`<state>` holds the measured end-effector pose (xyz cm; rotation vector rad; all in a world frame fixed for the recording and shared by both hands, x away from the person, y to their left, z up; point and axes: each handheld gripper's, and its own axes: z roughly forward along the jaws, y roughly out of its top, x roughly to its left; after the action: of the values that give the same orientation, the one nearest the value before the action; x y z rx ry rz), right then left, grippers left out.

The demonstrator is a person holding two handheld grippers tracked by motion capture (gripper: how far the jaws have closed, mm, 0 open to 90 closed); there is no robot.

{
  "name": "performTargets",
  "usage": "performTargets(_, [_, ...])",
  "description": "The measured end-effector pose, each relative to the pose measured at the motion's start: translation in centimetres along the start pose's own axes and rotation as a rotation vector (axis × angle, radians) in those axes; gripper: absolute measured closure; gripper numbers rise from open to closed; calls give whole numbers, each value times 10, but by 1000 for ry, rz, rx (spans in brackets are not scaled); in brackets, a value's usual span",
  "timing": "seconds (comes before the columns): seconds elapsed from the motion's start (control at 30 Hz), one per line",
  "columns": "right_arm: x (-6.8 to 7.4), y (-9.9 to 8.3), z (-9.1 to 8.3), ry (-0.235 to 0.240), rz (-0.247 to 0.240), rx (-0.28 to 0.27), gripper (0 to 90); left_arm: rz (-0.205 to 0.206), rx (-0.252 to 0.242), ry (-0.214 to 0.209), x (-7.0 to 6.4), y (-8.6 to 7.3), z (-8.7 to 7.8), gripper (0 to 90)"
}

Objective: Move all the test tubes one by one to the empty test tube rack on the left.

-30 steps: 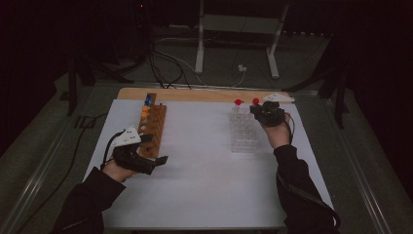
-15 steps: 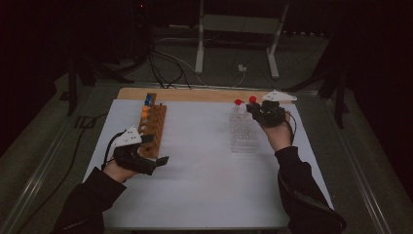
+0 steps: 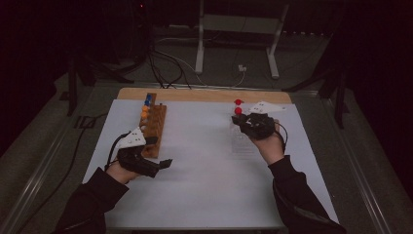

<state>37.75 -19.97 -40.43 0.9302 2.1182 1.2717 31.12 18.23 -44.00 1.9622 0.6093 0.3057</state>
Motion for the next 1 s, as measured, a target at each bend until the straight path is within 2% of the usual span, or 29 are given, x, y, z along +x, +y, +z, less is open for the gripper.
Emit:
performTargets(0.43, [38,-16,-3,87,-53,24,744,21,-7,-50,-10,11,9,23])
performTargets(0.67, [58,-27,0,133,-77,47,745,48,-21,-75,-18,22,16,23])
performTargets(1.0, [78,-40,2,192,-102,76,745,79,-34,-135,-32,38,27,24])
